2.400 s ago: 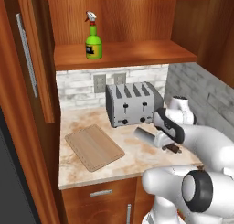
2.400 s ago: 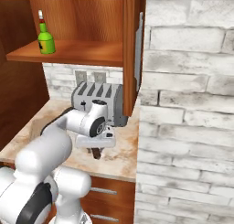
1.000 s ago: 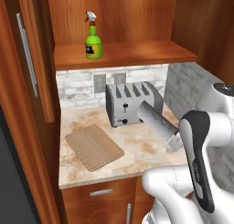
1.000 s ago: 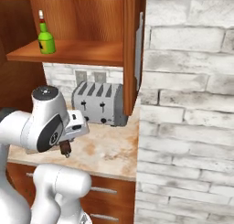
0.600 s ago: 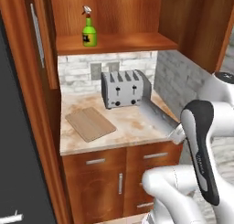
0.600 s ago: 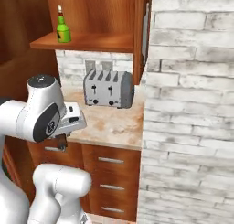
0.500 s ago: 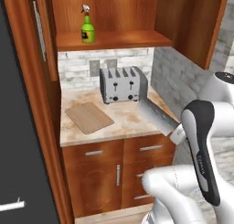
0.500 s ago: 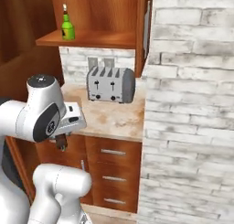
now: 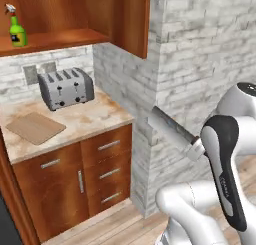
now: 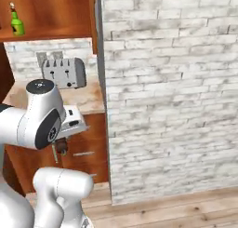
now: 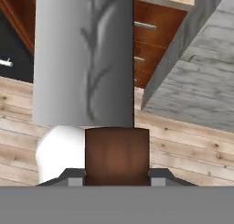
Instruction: Move the cutting board and knife to the sink. Then move spray from the cabinet to the counter.
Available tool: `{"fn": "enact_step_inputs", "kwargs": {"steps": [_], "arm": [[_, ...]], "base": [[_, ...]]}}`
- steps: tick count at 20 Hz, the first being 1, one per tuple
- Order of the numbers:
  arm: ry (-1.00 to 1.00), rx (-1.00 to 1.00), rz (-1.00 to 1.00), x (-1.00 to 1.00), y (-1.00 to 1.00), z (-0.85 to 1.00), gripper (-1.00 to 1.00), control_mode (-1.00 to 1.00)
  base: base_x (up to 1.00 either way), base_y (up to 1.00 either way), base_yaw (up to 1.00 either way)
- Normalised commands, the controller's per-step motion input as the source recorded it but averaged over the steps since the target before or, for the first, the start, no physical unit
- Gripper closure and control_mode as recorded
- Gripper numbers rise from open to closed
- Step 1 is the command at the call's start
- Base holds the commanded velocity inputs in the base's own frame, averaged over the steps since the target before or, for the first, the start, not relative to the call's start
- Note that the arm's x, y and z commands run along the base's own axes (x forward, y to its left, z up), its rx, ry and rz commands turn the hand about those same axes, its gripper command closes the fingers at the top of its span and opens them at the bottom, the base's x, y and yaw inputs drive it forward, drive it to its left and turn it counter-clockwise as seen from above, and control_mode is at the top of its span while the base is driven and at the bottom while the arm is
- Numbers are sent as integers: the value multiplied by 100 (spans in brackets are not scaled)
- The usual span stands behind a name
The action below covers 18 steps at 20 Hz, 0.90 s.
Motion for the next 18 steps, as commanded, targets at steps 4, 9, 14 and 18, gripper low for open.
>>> {"fn": "enact_step_inputs", "kwargs": {"steps": [4,9,14,18], "arm": [[0,0,0,0,0,0,100,100],[0,0,0,0,0,0,100,100],[0,0,0,0,0,0,100,100],[0,0,0,0,0,0,100,100]], "base": [[0,0,-100],[0,0,-100],[0,0,-100],[0,0,-100]]}}
